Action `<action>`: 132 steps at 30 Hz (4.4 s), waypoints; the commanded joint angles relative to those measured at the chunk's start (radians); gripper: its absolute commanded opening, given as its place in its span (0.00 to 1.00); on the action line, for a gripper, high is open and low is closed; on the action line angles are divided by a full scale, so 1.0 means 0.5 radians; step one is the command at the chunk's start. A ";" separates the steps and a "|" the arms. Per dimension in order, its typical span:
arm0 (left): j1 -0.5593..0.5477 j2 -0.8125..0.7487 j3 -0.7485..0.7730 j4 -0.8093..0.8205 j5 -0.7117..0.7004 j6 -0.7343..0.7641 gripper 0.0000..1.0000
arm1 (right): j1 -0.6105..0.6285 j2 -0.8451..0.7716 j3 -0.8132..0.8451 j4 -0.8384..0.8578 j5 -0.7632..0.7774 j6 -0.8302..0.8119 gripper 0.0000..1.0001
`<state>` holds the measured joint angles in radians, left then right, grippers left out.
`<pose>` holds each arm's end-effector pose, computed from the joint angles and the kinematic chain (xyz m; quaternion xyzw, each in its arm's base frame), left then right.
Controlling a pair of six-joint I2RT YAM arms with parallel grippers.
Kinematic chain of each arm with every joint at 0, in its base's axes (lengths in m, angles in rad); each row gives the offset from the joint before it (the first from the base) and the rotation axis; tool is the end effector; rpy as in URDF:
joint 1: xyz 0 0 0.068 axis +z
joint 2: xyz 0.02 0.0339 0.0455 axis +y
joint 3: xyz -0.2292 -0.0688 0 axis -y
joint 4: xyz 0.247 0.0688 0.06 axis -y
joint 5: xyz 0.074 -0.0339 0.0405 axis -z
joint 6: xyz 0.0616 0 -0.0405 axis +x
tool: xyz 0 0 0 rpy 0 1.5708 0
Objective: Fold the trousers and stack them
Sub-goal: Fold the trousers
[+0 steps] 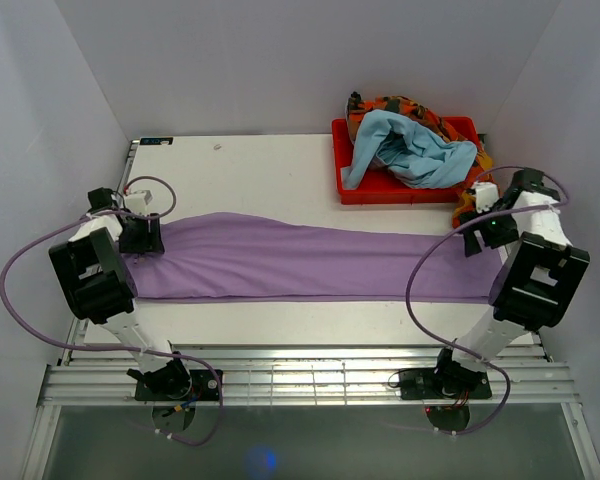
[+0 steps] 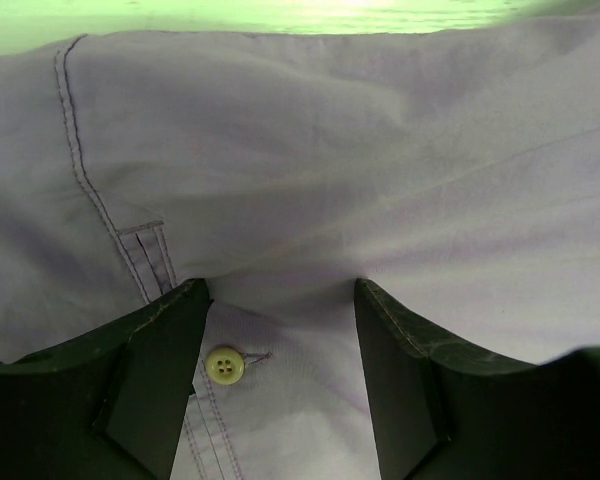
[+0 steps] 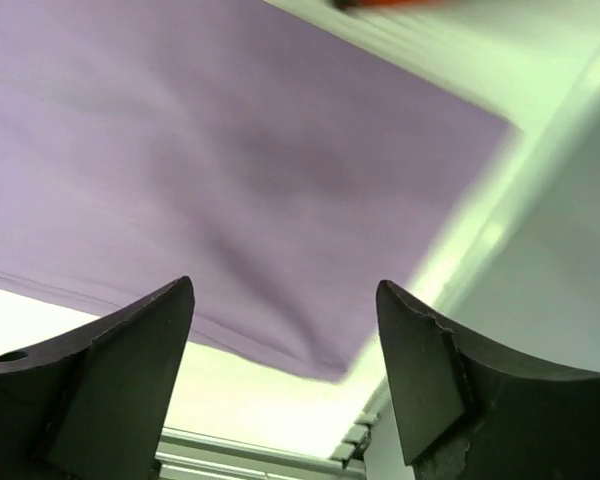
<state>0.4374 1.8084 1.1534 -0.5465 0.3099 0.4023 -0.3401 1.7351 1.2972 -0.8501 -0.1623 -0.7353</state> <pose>0.3289 0.1330 0.1097 0.0113 0.9716 -0.0646 0.2275 0.3278 -0.1054 0.1598 -0.2049 0.9653 -0.0030 0.1617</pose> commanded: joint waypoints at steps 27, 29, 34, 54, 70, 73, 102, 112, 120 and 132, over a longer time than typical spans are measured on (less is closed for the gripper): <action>0.064 0.007 -0.033 0.028 -0.098 0.058 0.72 | -0.452 0.395 -0.192 0.176 -0.301 0.280 0.48; 0.061 -0.009 -0.040 0.016 -0.062 0.054 0.74 | -0.452 0.395 -0.171 0.108 -0.341 0.265 0.38; 0.061 -0.104 -0.082 0.016 0.009 0.061 0.76 | -0.486 0.276 -0.088 0.025 -0.283 0.194 0.08; 0.033 -0.816 -0.423 -0.131 0.435 0.315 0.98 | -0.817 -0.092 0.388 -0.512 -0.626 -0.229 0.08; 0.003 -0.751 -0.715 -0.079 0.432 0.303 0.98 | 0.731 -0.642 -0.262 0.484 -1.381 1.129 0.08; 0.003 -0.748 -0.718 -0.073 0.420 0.303 0.98 | 0.983 -0.626 -0.342 0.797 -1.323 1.374 0.08; 0.003 -0.616 -0.678 -0.042 0.386 0.278 0.98 | 1.778 -0.025 -0.318 1.691 -1.167 1.995 0.08; 0.003 -0.589 -0.678 -0.030 0.383 0.278 0.98 | 1.858 0.144 -0.223 1.838 -1.123 2.084 0.08; 0.003 -0.564 -0.668 -0.021 0.383 0.275 0.98 | 1.929 0.288 -0.131 1.820 -1.117 2.106 0.08; 0.003 -0.555 -0.668 -0.021 0.368 0.278 0.98 | 2.024 0.435 0.004 1.808 -1.191 2.136 0.21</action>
<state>0.4427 1.5116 0.8185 -0.5476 0.5053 0.5415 0.6563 1.9320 1.2438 0.0257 -0.7177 0.3241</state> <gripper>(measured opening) 0.979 0.165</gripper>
